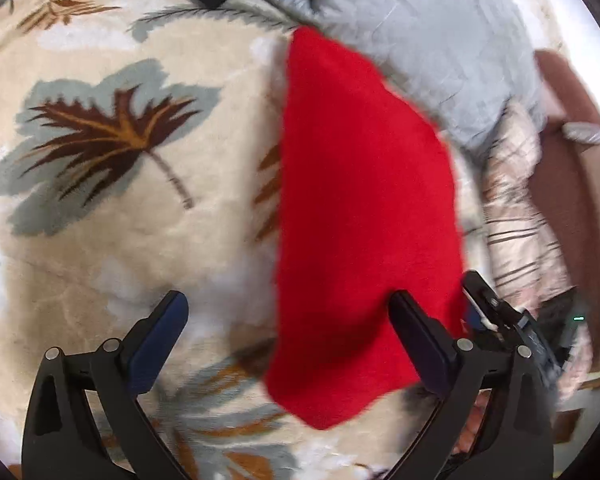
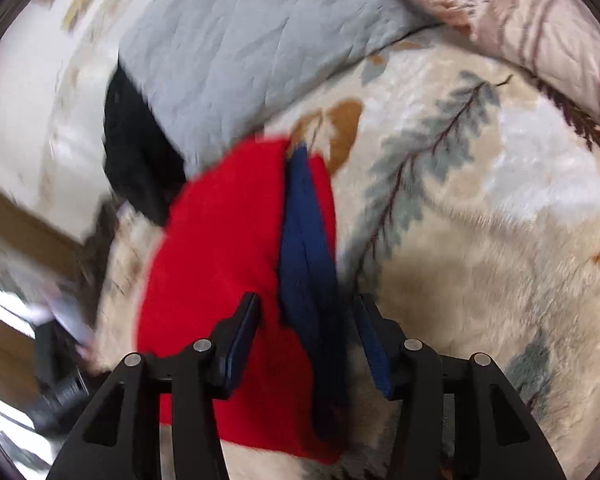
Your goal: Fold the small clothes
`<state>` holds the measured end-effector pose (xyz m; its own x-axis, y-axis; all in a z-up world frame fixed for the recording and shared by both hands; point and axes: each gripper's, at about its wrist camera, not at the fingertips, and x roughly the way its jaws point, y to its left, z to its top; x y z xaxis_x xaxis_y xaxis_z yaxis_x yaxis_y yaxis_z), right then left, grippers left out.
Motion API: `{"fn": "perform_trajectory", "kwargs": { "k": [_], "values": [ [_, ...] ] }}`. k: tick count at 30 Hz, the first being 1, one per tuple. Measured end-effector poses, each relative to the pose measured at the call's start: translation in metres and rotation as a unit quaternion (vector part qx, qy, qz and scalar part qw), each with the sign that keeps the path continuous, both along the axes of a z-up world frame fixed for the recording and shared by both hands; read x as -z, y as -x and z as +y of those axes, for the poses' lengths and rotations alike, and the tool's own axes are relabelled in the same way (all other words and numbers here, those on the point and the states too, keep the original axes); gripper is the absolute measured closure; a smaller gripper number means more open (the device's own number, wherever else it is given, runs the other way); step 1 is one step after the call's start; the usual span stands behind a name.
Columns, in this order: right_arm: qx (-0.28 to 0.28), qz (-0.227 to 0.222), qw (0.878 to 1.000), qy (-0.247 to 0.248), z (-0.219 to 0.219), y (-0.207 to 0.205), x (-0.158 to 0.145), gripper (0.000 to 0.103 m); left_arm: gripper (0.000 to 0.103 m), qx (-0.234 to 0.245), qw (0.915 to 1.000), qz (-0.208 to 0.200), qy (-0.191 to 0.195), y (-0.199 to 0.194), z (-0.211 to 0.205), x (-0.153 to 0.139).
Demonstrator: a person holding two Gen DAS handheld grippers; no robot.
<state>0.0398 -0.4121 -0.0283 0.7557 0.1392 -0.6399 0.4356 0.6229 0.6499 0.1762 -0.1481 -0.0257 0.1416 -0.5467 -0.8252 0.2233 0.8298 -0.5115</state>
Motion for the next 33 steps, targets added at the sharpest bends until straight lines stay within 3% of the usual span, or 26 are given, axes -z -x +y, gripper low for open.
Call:
{"fn": "perform_trajectory", "kwargs": {
  "k": [2,6,8,13,19,21,22,23,28,33],
  "values": [
    [0.018,-0.027,0.999,-0.015,-0.011,-0.004,0.001,0.041,0.002,-0.004,0.9996,0.005,0.027,-0.01,-0.001,-0.006],
    [0.004,-0.016,0.999,-0.035,-0.018,-0.025,0.019,0.039,0.002,0.005,0.9998,0.007,0.018,-0.027,-0.014,-0.007],
    [-0.01,-0.006,0.999,-0.04,-0.016,-0.034,0.03,0.038,0.002,0.016,0.9992,0.021,0.03,-0.04,-0.026,0.0],
    [-0.064,-0.047,0.995,-0.066,-0.011,-0.039,0.033,0.028,0.002,0.02,0.9951,0.07,0.067,-0.053,-0.037,0.021],
    [-0.089,-0.022,0.996,0.008,0.013,-0.057,0.028,0.027,0.0,0.028,0.9959,0.057,0.064,-0.053,-0.042,0.019],
    [-0.096,-0.029,0.995,0.004,0.014,-0.055,0.028,0.042,0.003,0.024,0.996,0.057,0.065,-0.053,-0.04,0.019],
    [-0.1,-0.031,0.994,0.002,0.015,-0.056,0.028,0.05,0.02,0.02,0.9965,0.05,0.064,-0.052,-0.039,0.017],
    [-0.101,-0.033,0.994,0.008,0.015,-0.054,0.027,0.055,0.029,0.022,0.9966,0.047,0.064,-0.052,-0.039,0.016],
    [-0.104,-0.053,0.991,0.062,0.027,-0.049,0.006,0.063,0.046,0.015,0.9994,0.005,0.031,-0.043,-0.041,0.001],
    [-0.11,-0.071,0.988,0.08,0.036,-0.046,-0.009,0.066,0.05,0.014,0.9992,-0.038,0.001,-0.029,-0.039,-0.017]
  ]
}}
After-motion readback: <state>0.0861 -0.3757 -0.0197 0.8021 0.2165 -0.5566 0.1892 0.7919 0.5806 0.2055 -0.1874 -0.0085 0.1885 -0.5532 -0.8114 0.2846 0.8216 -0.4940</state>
